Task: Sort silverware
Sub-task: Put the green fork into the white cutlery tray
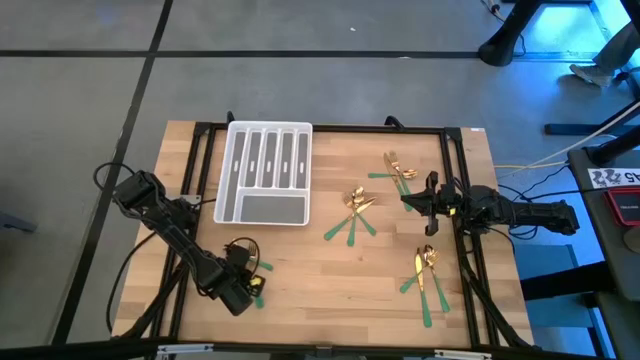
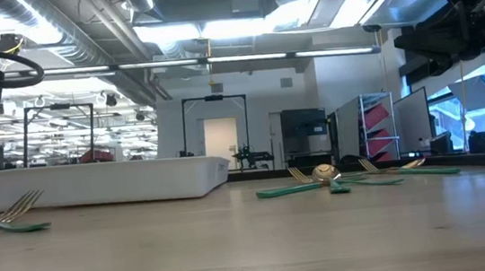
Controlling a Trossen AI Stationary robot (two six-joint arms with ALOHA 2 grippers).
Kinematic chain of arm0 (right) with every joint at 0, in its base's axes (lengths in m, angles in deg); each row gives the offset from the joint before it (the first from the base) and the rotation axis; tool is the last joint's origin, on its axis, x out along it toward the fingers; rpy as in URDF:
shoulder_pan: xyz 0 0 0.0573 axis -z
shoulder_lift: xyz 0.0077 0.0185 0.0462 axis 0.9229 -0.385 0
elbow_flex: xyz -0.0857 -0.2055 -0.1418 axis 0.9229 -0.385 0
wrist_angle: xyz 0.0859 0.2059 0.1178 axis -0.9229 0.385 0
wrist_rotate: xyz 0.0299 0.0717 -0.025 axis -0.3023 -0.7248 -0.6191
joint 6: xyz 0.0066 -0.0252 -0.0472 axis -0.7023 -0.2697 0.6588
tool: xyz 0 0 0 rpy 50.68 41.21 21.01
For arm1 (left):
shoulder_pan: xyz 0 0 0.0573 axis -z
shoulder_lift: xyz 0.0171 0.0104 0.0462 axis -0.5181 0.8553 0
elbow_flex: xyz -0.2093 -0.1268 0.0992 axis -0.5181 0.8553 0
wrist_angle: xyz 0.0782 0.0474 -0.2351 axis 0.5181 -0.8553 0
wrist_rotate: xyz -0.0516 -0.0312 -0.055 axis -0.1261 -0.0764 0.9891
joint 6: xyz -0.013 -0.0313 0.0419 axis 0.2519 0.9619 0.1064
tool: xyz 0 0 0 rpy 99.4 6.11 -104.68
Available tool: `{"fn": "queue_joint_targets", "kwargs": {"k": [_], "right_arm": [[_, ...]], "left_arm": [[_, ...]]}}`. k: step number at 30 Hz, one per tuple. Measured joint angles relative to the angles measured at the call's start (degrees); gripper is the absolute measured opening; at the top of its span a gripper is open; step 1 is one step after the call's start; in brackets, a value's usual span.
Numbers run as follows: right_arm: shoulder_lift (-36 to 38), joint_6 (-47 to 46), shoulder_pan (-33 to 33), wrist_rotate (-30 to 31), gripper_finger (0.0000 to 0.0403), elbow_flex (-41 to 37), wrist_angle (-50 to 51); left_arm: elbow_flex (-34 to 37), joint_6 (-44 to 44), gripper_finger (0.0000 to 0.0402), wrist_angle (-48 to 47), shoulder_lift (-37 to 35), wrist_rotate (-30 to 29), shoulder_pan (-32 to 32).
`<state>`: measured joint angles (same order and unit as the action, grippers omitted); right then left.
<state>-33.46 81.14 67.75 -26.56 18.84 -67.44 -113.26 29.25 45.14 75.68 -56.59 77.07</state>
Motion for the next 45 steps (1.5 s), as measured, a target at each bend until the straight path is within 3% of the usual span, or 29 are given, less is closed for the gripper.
{"fn": "queue_joint_targets", "kwargs": {"k": [4, 8, 17, 22, 29, 45], "right_arm": [[0.01, 0.00, 0.01, -0.01, 0.0010, -0.01, -0.01], [-0.01, 0.00, 0.01, 0.01, 0.0010, 0.01, -0.02], [0.01, 0.00, 0.01, -0.01, 0.0010, 0.00, -0.01], [0.00, 0.00, 0.01, -0.01, 0.0010, 0.00, 0.00], [0.01, 0.00, 0.00, -0.01, 0.0010, 0.00, 0.00], [0.01, 0.00, -0.01, -0.01, 0.0010, -0.01, -0.02]], "left_arm": [[0.02, -0.06, 0.0131, 0.13, -0.54, 2.39, -0.11], [0.20, -0.42, 0.0152, 0.41, -1.84, 3.75, -0.01], [0.13, -2.30, 0.0136, 0.60, -1.91, 6.03, 0.44], [0.11, -2.52, 0.0118, -0.83, -3.11, 11.64, 1.10], [0.11, -1.05, 0.0105, -1.76, -3.58, 11.63, 3.26], [3.03, 2.60, 0.0088, 1.01, -3.32, 2.10, 3.98]]}}
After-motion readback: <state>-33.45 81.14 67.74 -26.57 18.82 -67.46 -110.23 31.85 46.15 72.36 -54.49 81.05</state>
